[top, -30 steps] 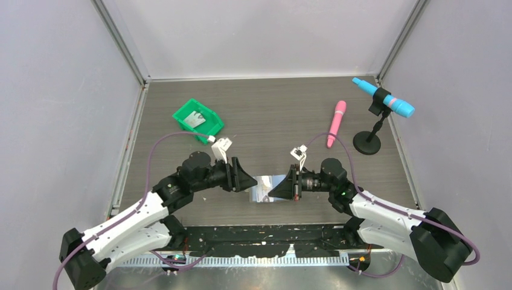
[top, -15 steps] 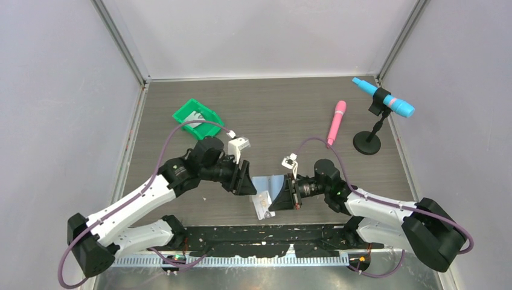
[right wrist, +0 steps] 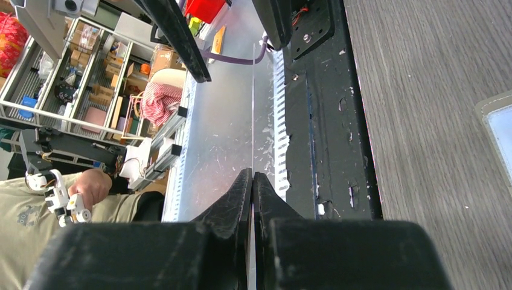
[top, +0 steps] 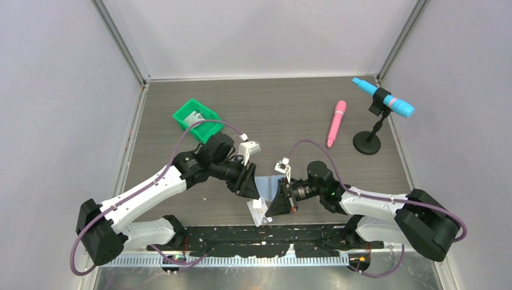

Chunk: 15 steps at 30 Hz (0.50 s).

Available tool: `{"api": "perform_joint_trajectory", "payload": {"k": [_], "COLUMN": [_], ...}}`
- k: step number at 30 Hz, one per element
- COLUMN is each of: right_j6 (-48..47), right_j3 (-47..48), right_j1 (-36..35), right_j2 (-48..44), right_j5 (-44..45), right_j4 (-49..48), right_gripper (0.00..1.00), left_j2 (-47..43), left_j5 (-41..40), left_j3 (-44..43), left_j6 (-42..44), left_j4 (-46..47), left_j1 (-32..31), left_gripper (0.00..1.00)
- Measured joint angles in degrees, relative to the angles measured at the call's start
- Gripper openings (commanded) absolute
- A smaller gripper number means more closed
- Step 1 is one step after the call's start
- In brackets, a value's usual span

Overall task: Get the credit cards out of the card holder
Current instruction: Place the credit card in the storage box.

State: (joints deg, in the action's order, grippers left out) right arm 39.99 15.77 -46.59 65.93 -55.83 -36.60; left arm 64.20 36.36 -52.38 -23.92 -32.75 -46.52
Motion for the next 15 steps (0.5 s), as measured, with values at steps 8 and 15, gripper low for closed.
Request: {"api": "perform_joint_trajectory", "payload": {"k": [8,15], "right_j6": [0.0,0.0], "right_j3": [0.1,0.1], "right_j1": [-0.3,-0.3], "right_j2": [0.2,0.2], "right_j5": [0.0,0.0], "right_j4": [-0.7,-0.7], "right_gripper": [0.05,0.05], "left_j2": [1.2,1.8], "left_j5": [1.5,2.8], "left_j3": [0.0,0.0], "left_j6": [0.7,1.9], "left_j4": [-0.4,-0.8], "left_j1": [0.0,0.0], "left_gripper": [0.35,0.26]}}
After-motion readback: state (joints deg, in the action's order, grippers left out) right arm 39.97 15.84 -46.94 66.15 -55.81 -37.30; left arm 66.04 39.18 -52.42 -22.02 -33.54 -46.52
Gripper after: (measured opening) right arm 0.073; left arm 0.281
